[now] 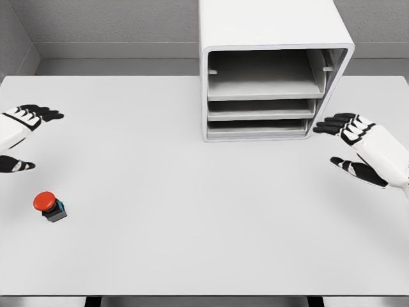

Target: Slide open multi-storey tabletop storage cabinets and put open load switch and slide close multi-storey tabletop storage cabinets

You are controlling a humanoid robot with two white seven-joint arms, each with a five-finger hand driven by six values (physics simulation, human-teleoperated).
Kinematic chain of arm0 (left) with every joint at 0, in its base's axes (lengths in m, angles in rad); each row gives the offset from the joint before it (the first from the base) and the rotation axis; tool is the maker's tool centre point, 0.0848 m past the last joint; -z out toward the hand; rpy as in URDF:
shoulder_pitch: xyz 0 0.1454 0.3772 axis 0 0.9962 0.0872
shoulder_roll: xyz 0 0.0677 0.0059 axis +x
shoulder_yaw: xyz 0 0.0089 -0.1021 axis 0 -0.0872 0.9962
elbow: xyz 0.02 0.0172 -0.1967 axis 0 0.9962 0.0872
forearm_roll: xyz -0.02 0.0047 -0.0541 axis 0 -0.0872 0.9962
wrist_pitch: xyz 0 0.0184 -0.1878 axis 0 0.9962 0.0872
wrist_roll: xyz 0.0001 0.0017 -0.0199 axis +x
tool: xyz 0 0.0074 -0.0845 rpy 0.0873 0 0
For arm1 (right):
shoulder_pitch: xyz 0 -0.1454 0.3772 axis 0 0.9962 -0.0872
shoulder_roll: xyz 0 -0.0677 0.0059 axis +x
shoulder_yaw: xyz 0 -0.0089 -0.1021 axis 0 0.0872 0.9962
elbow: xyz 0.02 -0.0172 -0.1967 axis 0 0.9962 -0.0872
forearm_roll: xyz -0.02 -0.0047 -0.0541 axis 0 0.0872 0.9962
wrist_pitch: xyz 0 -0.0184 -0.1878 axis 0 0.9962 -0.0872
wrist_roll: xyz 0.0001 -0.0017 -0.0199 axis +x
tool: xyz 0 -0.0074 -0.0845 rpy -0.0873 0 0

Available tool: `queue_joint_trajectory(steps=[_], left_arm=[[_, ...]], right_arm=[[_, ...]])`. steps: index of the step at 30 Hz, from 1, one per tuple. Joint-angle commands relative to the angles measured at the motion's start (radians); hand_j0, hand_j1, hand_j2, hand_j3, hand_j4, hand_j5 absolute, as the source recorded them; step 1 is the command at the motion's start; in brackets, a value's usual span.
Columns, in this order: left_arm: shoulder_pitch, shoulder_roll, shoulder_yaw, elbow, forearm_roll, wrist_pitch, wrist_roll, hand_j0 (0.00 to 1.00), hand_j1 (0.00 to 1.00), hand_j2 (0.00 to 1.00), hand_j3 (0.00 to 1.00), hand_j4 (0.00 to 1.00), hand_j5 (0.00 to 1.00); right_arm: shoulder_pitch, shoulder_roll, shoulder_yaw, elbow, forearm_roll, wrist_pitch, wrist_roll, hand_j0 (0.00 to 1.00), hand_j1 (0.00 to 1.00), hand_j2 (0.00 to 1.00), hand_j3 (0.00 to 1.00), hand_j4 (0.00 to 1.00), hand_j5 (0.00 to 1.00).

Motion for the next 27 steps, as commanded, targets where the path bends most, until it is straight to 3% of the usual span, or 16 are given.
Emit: queue_joint_trajectory(steps=[1, 4, 9, 12, 15, 17, 20, 24, 27], left_arm=[[0.002, 0.024, 0.006, 0.0, 0.009, 0.003, -0.001, 1.0, 1.0, 1.0, 1.0, 1.0, 1.0], [0.049, 0.101, 0.004, -0.008, 0.012, 0.003, -0.001, 1.0, 1.0, 1.0, 1.0, 1.0, 1.0], [0.058, 0.156, 0.006, -0.009, 0.009, 0.003, -0.001, 1.0, 1.0, 1.0, 1.0, 1.0, 1.0], [0.1, 0.194, 0.006, -0.011, 0.02, 0.003, -0.001, 1.0, 1.0, 1.0, 1.0, 1.0, 1.0], [0.167, 0.24, 0.003, -0.012, 0.087, 0.003, -0.001, 1.0, 1.0, 1.0, 1.0, 1.0, 1.0], [0.176, 0.245, 0.003, -0.014, 0.103, 0.003, -0.001, 1.0, 1.0, 1.0, 1.0, 1.0, 1.0], [0.216, 0.27, 0.001, -0.026, 0.14, 0.003, -0.001, 1.0, 1.0, 1.0, 1.0, 1.0, 1.0], [0.264, 0.283, 0.0, -0.058, 0.204, 0.003, -0.001, 1.0, 1.0, 1.0, 1.0, 1.0, 1.0], [0.307, 0.297, 0.0, -0.067, 0.241, 0.003, -0.001, 1.0, 1.0, 1.0, 1.0, 1.0, 1.0]], right_arm=[[-0.003, 0.021, 0.012, -0.001, 0.009, -0.001, 0.02, 0.7, 0.7, 0.7, 0.7, 0.7, 0.7], [-0.058, 0.022, 0.105, -0.001, 0.018, -0.001, 0.022, 0.7, 0.7, 0.7, 0.7, 0.7, 0.7], [-0.156, 0.019, 0.22, -0.009, 0.016, -0.001, 0.02, 0.71, 0.71, 0.71, 0.71, 0.71, 0.71], [-0.222, 0.021, 0.277, -0.009, 0.015, -0.001, 0.02, 0.73, 0.73, 0.73, 0.73, 0.73, 0.73], [-0.307, 0.022, 0.366, -0.003, 0.013, -0.001, 0.02, 0.73, 0.73, 0.73, 0.73, 0.73, 0.73], [-0.35, 0.027, 0.398, 0.005, 0.012, -0.001, 0.019, 0.75, 0.75, 0.75, 0.75, 0.75, 0.75], [-0.396, 0.03, 0.42, 0.035, 0.009, -0.001, 0.019, 0.76, 0.76, 0.76, 0.76, 0.76, 0.76], [-0.488, 0.117, 0.478, 0.153, 0.009, -0.001, 0.02, 0.77, 0.77, 0.77, 0.77, 0.77, 0.77], [-0.505, 0.125, 0.478, 0.177, 0.009, -0.001, 0.02, 0.77, 0.77, 0.77, 0.77, 0.77, 0.77]])
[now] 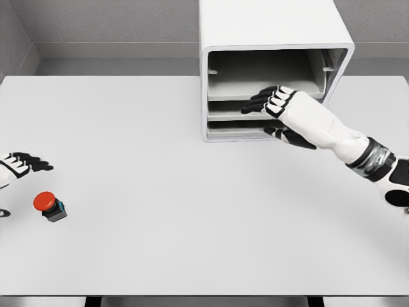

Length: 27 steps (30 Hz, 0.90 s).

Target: Slide open multi-storey tabletop storage cabinets and put open load switch and slide close multi-storey tabletop storage cabinets

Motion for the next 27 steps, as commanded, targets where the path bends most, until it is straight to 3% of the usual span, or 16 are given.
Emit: queue_joint_trajectory(steps=[1, 4, 13, 22, 27], left_arm=[[0.002, 0.018, -0.001, -0.012, 0.043, 0.003, 0.001, 1.0, 1.0, 1.0, 1.0, 1.0, 1.0], [0.023, 0.021, -0.004, -0.026, 0.077, 0.003, 0.001, 1.0, 1.0, 1.0, 1.0, 1.0, 1.0], [0.026, 0.013, -0.025, -0.025, 0.069, 0.003, 0.001, 1.0, 1.0, 1.0, 1.0, 1.0, 1.0], [0.011, -0.001, -0.082, -0.014, 0.037, 0.003, 0.001, 1.0, 1.0, 1.0, 1.0, 1.0, 1.0], [-0.005, -0.048, -0.088, -0.006, 0.002, 0.003, 0.001, 1.0, 1.0, 1.0, 1.0, 1.0, 1.0]], right_arm=[[-0.002, 0.017, 0.011, 0.035, -0.006, -0.001, 0.0, 0.78, 0.78, 0.78, 0.78, 0.78, 0.78], [-0.029, 0.04, 0.02, 0.067, -0.006, -0.001, 0.001, 0.81, 0.81, 0.81, 0.81, 0.81, 0.81], [-0.084, 0.1, 0.034, 0.176, -0.006, -0.001, 0.001, 0.79, 0.79, 0.79, 0.79, 0.79, 0.79], [-0.152, 0.164, 0.079, 0.259, -0.001, -0.001, 0.003, 0.79, 0.79, 0.79, 0.79, 0.79, 0.79], [-0.178, 0.184, 0.083, 0.31, 0.002, -0.001, 0.003, 0.8, 0.8, 0.8, 0.8, 0.8, 0.8]])
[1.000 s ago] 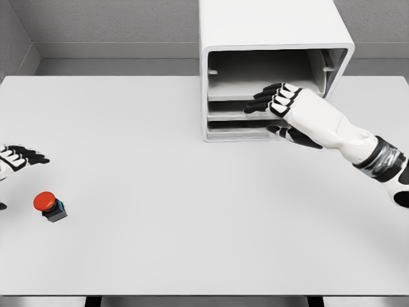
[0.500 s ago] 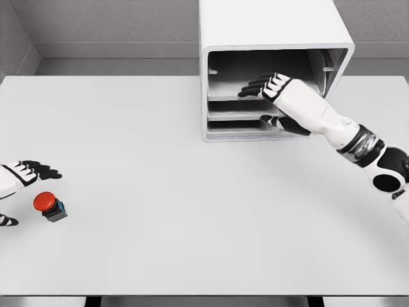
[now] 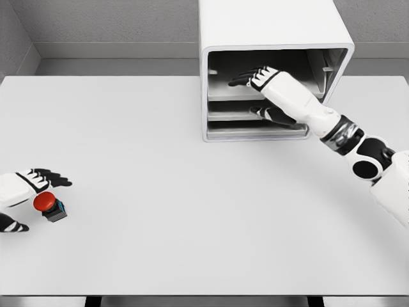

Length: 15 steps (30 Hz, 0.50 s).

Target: Slide open multi-storey tabletop storage cabinets and put open load switch and slide close multi-storey tabletop storage cabinets

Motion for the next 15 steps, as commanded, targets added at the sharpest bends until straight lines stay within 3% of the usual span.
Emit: queue_joint_trajectory(steps=[1, 7, 12, 15], left_arm=[[0.0, -0.02, -0.005, 0.002, -0.009, 0.003, 0.0, 1.0, 1.0, 1.0, 1.0, 1.0, 1.0], [-0.015, -0.049, -0.005, 0.002, -0.027, 0.003, 0.0, 0.96, 0.96, 0.96, 0.96, 0.96, 0.96], [-0.015, -0.048, -0.006, 0.001, -0.024, 0.003, 0.0, 0.8, 0.8, 0.8, 0.8, 0.8, 0.8], [-0.015, -0.048, -0.006, 0.001, -0.024, 0.003, 0.0, 0.79, 0.79, 0.79, 0.79, 0.79, 0.79]], right_arm=[[0.0, 0.011, 0.003, 0.023, -0.004, -0.001, -0.001, 0.8, 0.8, 0.8, 0.8, 0.8, 0.8], [-0.008, 0.033, 0.005, 0.058, -0.003, -0.001, -0.001, 0.81, 0.81, 0.81, 0.81, 0.81, 0.81], [-0.008, 0.04, 0.006, 0.072, -0.003, -0.001, -0.001, 0.81, 0.81, 0.81, 0.81, 0.81, 0.81], [-0.005, 0.04, 0.025, 0.075, -0.003, -0.001, -0.001, 0.81, 0.81, 0.81, 0.81, 0.81, 0.81]])
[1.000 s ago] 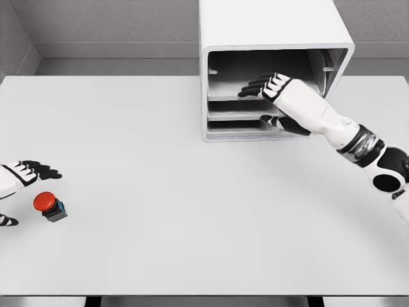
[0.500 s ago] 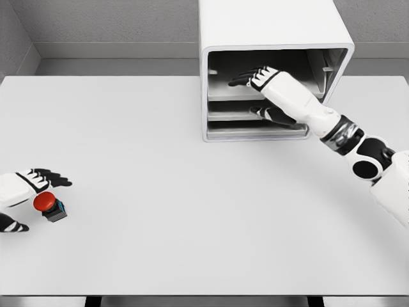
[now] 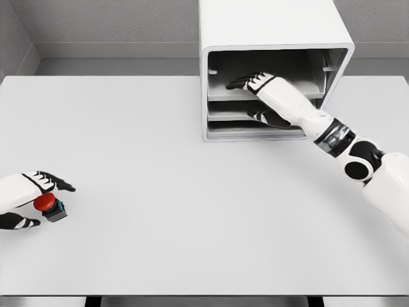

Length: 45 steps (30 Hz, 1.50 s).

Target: Slide open multi-storey tabletop storage cabinets and put open load switch and slide close multi-storey tabletop storage cabinets

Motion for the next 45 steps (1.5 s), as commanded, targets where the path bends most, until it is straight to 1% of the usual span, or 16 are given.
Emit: queue_joint_trajectory(steps=[1, 4, 12, 16, 17, 18, 23, 28, 34, 36, 39, 41, 45], left_arm=[[0.0, 0.001, -0.001, 0.0, 0.008, 0.003, 0.0, 0.75, 0.75, 0.75, 0.75, 0.75, 0.75], [0.0, 0.001, -0.001, 0.0, 0.008, 0.003, 0.0, 0.66, 0.66, 0.66, 0.66, 0.66, 0.66], [0.0, 0.001, 0.001, 0.0, 0.008, 0.003, 0.0, 0.51, 0.51, 0.51, 0.51, 0.51, 0.51], [-0.002, 0.003, 0.004, -0.009, 0.016, 0.003, 0.0, 0.42, 0.42, 0.42, 0.42, 0.42, 0.42], [-0.005, 0.003, 0.005, -0.013, 0.017, 0.003, 0.0, 0.42, 0.42, 0.42, 0.42, 0.42, 0.42], [-0.02, 0.003, 0.004, -0.014, 0.017, 0.003, 0.0, 0.42, 0.42, 0.42, 0.42, 0.42, 0.42], [-0.041, 0.003, 0.007, -0.016, 0.019, 0.003, 0.0, 0.42, 0.42, 0.42, 0.42, 0.42, 0.42], [-0.051, 0.003, 0.009, -0.02, 0.019, 0.003, 0.0, 0.39, 0.39, 0.39, 0.39, 0.39, 0.39], [-0.078, 0.001, 0.009, -0.023, 0.019, 0.003, 0.0, 0.39, 0.39, 0.39, 0.39, 0.39, 0.39], [-0.083, 0.001, 0.009, -0.025, 0.019, 0.003, 0.0, 0.39, 0.39, 0.39, 0.39, 0.39, 0.39], [-0.097, -0.008, 0.006, -0.034, 0.019, 0.003, 0.0, 0.39, 0.39, 0.39, 0.39, 0.39, 0.39], [-0.098, -0.013, 0.007, -0.034, 0.019, 0.003, 0.0, 0.39, 0.39, 0.39, 0.39, 0.39, 0.39], [-0.097, -0.013, 0.005, -0.034, 0.017, 0.003, 0.0, 0.4, 0.4, 0.4, 0.4, 0.4, 0.4]], right_arm=[[0.0, -0.001, 0.007, 0.003, -0.006, -0.001, -0.001, 0.81, 0.81, 0.81, 0.81, 0.81, 0.81], [0.005, -0.007, 0.007, -0.001, -0.007, -0.001, -0.001, 0.81, 0.81, 0.81, 0.81, 0.81, 0.81], [0.023, -0.034, 0.007, -0.026, -0.009, -0.001, -0.002, 0.81, 0.81, 0.81, 0.81, 0.81, 0.81], [0.041, -0.062, 0.004, -0.075, -0.014, -0.001, -0.002, 0.81, 0.81, 0.81, 0.81, 0.81, 0.81], [0.043, -0.067, 0.004, -0.076, -0.014, -0.001, -0.002, 0.81, 0.81, 0.81, 0.81, 0.81, 0.81], [0.043, -0.071, 0.004, -0.078, -0.015, -0.001, -0.004, 0.81, 0.81, 0.81, 0.81, 0.81, 0.81], [0.048, -0.08, 0.004, -0.078, -0.015, -0.001, -0.004, 0.81, 0.81, 0.81, 0.81, 0.81, 0.81], [0.071, -0.11, 0.004, -0.142, -0.017, -0.001, -0.004, 0.81, 0.81, 0.81, 0.81, 0.81, 0.81], [0.103, -0.131, -0.001, -0.151, -0.017, -0.001, -0.004, 0.81, 0.81, 0.81, 0.81, 0.81, 0.81], [0.115, -0.16, -0.004, -0.188, -0.021, -0.001, -0.004, 0.81, 0.81, 0.81, 0.81, 0.81, 0.81], [0.13, -0.169, -0.005, -0.193, -0.026, -0.001, -0.004, 0.82, 0.82, 0.82, 0.82, 0.82, 0.82], [0.133, -0.195, -0.005, -0.236, -0.026, -0.001, -0.005, 0.82, 0.82, 0.82, 0.82, 0.82, 0.82], [0.147, -0.228, -0.007, -0.271, -0.041, -0.001, -0.005, 0.82, 0.82, 0.82, 0.82, 0.82, 0.82]])
